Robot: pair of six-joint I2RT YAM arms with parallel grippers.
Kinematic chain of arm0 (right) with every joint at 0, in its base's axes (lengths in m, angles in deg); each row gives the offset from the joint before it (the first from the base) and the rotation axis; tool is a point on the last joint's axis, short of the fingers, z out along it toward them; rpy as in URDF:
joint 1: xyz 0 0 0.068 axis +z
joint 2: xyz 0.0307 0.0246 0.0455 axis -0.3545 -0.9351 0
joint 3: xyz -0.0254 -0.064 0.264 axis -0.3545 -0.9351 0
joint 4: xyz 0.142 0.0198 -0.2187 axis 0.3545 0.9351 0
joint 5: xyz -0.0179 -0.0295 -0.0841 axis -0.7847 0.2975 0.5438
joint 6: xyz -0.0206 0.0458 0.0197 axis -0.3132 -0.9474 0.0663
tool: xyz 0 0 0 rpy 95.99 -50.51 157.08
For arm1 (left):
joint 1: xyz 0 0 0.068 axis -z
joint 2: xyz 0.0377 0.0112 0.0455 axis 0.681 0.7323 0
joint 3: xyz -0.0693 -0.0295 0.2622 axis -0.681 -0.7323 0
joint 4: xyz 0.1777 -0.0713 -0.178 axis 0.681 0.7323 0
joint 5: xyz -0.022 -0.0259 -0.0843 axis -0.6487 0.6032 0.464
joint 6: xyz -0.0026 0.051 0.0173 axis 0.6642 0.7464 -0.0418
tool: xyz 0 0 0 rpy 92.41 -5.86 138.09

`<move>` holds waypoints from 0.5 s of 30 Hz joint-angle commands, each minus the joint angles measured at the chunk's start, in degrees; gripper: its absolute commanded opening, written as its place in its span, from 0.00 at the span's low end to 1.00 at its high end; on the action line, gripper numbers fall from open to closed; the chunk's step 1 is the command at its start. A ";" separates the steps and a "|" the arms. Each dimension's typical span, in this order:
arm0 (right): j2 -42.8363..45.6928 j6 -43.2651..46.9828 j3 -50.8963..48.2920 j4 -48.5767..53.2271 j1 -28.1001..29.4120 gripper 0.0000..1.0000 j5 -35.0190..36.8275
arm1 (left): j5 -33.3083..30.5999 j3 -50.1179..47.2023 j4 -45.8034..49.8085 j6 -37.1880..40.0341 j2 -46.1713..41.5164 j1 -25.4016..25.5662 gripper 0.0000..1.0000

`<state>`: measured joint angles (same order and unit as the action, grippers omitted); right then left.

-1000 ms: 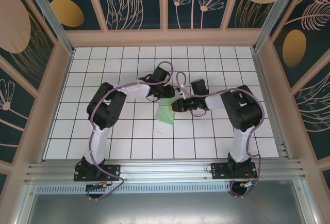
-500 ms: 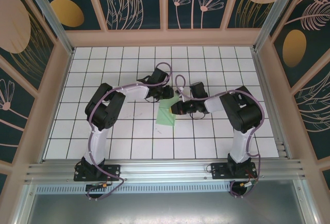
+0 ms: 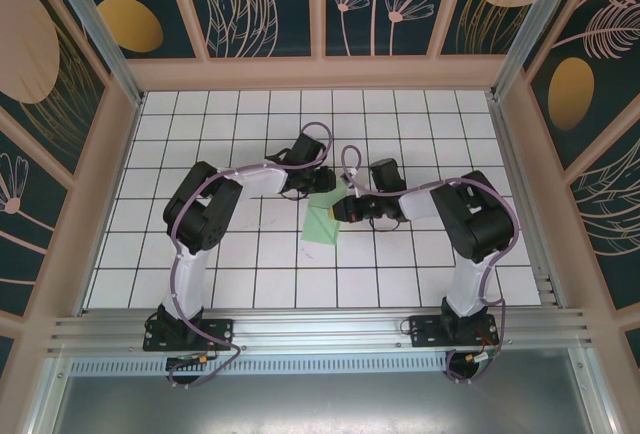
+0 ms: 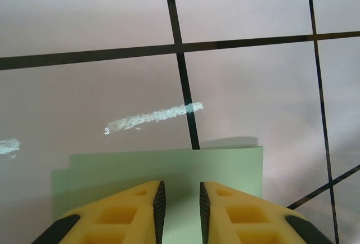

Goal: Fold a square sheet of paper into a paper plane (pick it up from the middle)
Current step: Fold the triangle a second time at the center of the table.

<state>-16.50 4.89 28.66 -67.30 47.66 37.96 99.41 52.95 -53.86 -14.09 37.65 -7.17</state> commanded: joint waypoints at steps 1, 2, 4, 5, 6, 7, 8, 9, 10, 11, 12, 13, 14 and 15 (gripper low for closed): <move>1.84 0.87 -0.64 -1.56 0.22 0.10 0.85 | -0.08 -1.01 0.01 -0.33 -1.64 -0.06 0.27; 1.76 0.82 -0.68 -1.57 0.18 0.10 0.71 | 0.04 -1.01 0.09 -0.36 -1.64 -0.12 0.27; 1.67 0.45 -1.07 -2.08 0.18 0.10 0.70 | 0.05 -1.09 -0.02 -0.33 -1.71 -0.15 0.27; 1.65 0.37 -1.22 -2.08 0.18 0.10 1.01 | 0.06 -1.12 0.07 -0.31 -1.72 -0.14 0.27; 1.74 0.13 -1.57 -2.29 0.23 0.10 1.62 | -0.06 -1.16 0.04 -0.36 -1.72 -0.10 0.27; 1.78 0.10 -1.91 -2.43 0.20 0.10 1.89 | -0.08 -1.20 0.09 -0.24 -1.70 -0.15 0.27; 1.93 0.23 -2.11 -2.35 0.26 0.10 2.05 | -0.08 -1.18 0.07 -0.23 -1.76 -0.11 0.27; 2.05 0.26 -2.20 -2.30 0.19 0.10 1.98 | -0.02 -1.18 -0.01 -0.14 -1.70 -0.11 0.27; 2.20 0.50 -2.21 -1.98 0.20 0.10 2.27 | 0.02 -1.10 0.06 -0.09 -1.66 -0.11 0.27; 2.25 0.77 -2.13 -1.66 0.22 0.10 2.56 | -0.07 -1.09 0.05 0.02 -1.63 -0.11 0.27; 2.28 0.81 -2.05 -1.41 0.18 0.10 2.73 | -0.07 -1.09 0.04 0.08 -1.63 -0.09 0.27; 2.24 0.89 -2.04 -1.25 0.18 0.10 2.85 | -0.01 -1.09 0.13 0.12 -1.63 -0.07 0.27; 2.25 0.96 -1.97 -1.29 0.18 0.10 2.85 | -0.06 -1.01 0.20 0.15 -1.60 -0.13 0.27; 2.29 0.99 -1.87 -0.95 0.18 0.10 2.85 | -0.05 -1.01 0.24 0.22 -1.55 -0.14 0.27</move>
<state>-16.44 4.89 27.28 -67.80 47.66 40.47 99.41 52.82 -54.10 -14.07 37.63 -7.17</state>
